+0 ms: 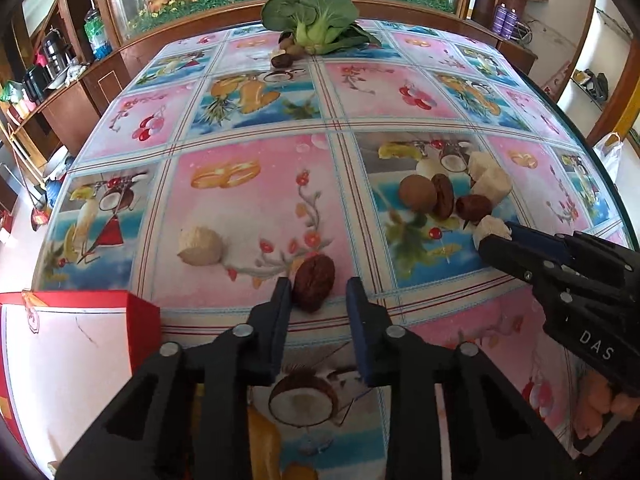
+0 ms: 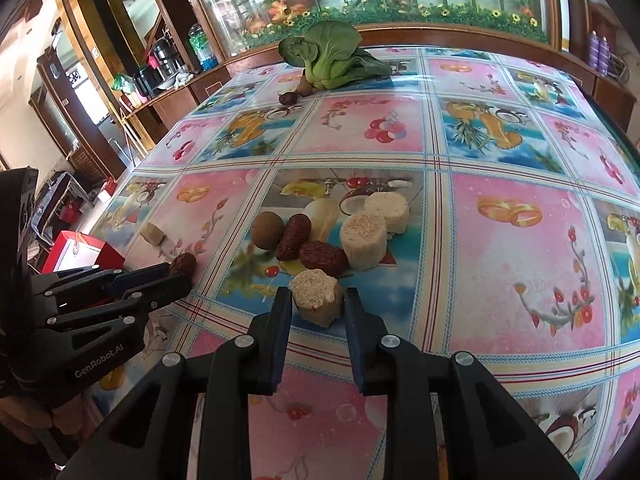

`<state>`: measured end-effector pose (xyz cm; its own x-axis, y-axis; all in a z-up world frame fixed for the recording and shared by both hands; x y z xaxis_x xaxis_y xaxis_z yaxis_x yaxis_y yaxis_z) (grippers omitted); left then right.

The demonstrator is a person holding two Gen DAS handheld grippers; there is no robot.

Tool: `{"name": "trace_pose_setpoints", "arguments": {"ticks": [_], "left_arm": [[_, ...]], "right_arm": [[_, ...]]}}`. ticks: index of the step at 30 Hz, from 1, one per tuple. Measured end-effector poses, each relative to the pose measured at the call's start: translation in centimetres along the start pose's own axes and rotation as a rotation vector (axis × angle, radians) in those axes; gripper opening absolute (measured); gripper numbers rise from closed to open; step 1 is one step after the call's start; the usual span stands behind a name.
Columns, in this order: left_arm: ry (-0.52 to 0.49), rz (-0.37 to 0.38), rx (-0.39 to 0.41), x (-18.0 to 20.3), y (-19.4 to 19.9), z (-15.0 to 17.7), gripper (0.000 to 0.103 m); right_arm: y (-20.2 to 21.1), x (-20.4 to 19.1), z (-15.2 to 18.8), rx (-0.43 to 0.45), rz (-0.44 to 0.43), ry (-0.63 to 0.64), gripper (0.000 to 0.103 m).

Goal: Organize fruits
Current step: 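Grasp a red date with the left tool while the right tool grasps a yam chunk, then carry the date and yam chunk over the tray and open both tools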

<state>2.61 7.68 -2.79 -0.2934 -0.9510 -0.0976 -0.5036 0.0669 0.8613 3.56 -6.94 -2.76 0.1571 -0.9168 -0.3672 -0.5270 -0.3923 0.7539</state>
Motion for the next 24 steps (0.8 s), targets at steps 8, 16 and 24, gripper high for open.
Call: {"name": "trace_pose_setpoints", "arguments": {"ticks": [8,16,24], "left_arm": [[0.031,0.01,0.023,0.2,0.3,0.2,0.019],[0.07,0.003,0.169,0.3,6.4,2.0,0.019],[0.153,-0.093,0.277,-3.4,13.4,7.0,0.019]], "right_arm": [[1.5,-0.5,-0.5,0.085,-0.048,0.013,0.025],[1.8,-0.8,-0.7,0.128,-0.045,0.021,0.025],[2.4,-2.2,0.1,0.158,-0.076,0.034,0.025]]}}
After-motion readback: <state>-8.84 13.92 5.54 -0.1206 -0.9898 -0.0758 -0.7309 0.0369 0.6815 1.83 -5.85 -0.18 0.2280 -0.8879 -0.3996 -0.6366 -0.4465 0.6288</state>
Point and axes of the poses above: each gripper's, at about its wrist camera, not at the fingertips, and y roughly against the way its jaws point, x to its right, z to its underside, the point moved 5 cm from there along -y, roughly the way its jaws point, and after that the axes turned 12 degrees about -y, right-handed, at the moved point
